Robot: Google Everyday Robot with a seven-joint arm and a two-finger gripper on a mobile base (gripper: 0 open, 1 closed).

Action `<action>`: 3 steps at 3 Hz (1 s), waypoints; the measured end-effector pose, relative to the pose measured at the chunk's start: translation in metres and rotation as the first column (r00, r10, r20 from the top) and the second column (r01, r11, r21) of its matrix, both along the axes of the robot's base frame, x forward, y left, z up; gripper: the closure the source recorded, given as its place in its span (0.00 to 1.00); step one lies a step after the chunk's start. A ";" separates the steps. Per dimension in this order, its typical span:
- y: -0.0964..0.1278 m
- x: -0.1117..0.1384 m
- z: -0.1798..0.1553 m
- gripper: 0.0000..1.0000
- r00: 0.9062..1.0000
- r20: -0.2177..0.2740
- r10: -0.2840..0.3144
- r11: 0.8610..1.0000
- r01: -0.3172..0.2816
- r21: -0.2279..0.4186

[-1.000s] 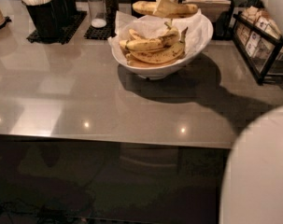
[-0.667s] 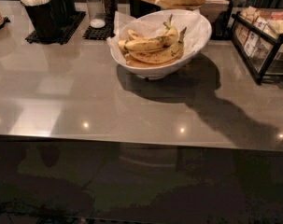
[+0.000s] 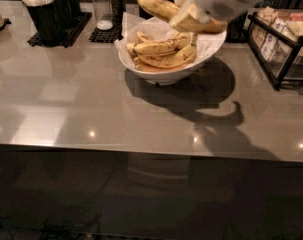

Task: Pick banana from white bowl

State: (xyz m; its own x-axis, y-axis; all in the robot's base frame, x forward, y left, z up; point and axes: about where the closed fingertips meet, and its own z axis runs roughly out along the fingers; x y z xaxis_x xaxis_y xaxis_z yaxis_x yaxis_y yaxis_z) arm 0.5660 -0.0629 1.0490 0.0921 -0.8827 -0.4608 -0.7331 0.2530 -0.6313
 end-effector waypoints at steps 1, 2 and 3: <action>-0.021 -0.020 -0.059 1.00 1.000 -0.013 0.027 0.998 -0.026 0.051; -0.043 -0.039 -0.100 1.00 0.996 -0.063 0.065 0.990 -0.056 0.130; -0.044 -0.064 -0.114 1.00 0.989 -0.057 0.135 0.971 -0.121 0.206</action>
Offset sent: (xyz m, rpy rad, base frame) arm -0.0773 -0.0395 -0.1375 0.2929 0.1086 0.2729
